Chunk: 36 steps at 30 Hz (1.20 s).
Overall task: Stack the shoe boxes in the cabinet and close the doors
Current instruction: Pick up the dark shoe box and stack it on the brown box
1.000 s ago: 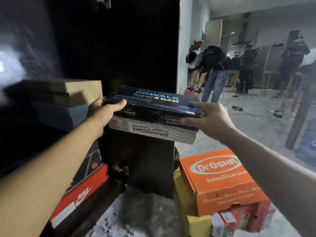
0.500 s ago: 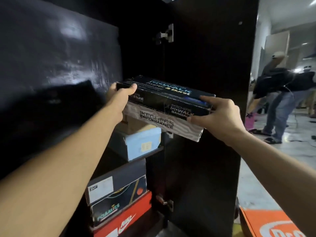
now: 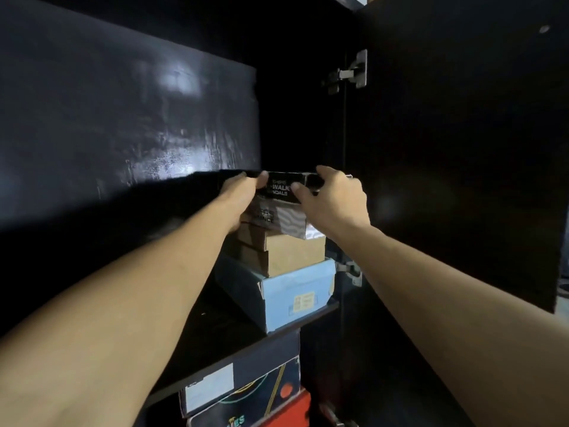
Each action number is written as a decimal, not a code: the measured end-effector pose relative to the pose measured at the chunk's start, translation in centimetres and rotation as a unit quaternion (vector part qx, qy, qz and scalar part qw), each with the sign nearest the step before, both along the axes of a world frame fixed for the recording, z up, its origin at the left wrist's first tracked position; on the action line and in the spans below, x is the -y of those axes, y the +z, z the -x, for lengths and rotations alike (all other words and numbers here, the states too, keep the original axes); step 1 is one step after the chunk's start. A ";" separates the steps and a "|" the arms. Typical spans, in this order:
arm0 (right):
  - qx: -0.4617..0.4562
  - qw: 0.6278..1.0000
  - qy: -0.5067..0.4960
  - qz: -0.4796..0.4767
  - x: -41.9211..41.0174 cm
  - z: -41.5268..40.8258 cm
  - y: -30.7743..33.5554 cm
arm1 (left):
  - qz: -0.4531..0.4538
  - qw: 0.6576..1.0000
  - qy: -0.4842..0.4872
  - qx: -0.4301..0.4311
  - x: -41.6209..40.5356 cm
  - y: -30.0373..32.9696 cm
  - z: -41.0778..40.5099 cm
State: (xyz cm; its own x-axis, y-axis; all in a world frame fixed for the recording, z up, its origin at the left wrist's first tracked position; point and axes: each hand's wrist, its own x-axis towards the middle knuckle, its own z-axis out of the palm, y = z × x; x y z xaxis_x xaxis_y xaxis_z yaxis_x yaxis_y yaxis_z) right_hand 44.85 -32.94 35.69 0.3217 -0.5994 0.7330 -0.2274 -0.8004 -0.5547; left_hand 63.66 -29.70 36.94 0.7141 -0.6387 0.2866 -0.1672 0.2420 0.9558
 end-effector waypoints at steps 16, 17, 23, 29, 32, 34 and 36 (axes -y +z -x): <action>-0.155 0.981 0.113 -0.014 6.1 -3.2 -0.5 | -0.061 0.985 0.091 0.130 1.1 -2.0 0.5; -0.165 0.980 0.113 -0.019 6.2 -3.0 -0.6 | -0.058 0.984 0.103 0.133 1.2 -2.1 0.7; -0.176 0.982 0.066 -0.036 6.2 0.9 -2.4 | -0.052 0.920 0.288 0.262 1.2 -2.9 3.6; -0.212 0.974 0.010 -0.078 5.0 9.7 -4.0 | 0.080 0.903 0.224 0.357 2.3 -5.8 10.5; -0.244 0.964 -0.034 -0.101 4.1 15.5 -5.6 | -0.001 0.931 0.061 0.360 2.4 -7.4 16.2; -0.258 0.956 -0.064 -0.126 3.3 19.2 -6.8 | -0.071 0.919 -0.045 0.386 2.0 -8.6 19.8; -0.267 0.947 -0.092 -0.155 2.7 22.6 -8.2 | -0.142 0.891 -0.128 0.412 1.9 -9.8 22.4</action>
